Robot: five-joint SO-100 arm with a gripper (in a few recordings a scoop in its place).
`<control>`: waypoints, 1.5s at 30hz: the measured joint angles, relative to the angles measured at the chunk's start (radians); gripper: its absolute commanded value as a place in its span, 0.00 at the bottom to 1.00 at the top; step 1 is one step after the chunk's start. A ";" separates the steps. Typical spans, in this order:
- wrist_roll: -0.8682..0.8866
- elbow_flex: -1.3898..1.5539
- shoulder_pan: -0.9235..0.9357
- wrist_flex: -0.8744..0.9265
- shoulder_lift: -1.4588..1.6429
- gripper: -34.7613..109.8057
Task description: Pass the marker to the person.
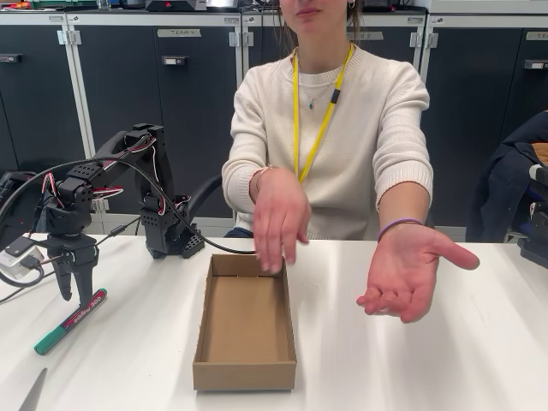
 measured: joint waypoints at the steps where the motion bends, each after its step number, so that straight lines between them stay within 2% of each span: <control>1: -0.023 0.006 0.006 -0.005 0.000 0.42; 10: -0.181 0.198 0.071 -0.206 0.017 0.40; 12: -0.179 0.202 0.074 -0.215 0.017 0.37; 17: -0.161 0.183 0.026 -0.158 0.017 0.21; 26: -0.029 0.152 -0.032 -0.167 0.015 0.21; 30: 0.034 0.087 -0.060 -0.126 0.015 0.21; 37: 0.161 -0.295 -0.241 0.183 -0.008 0.21; 45: 0.233 -0.574 -0.518 0.161 -0.031 0.21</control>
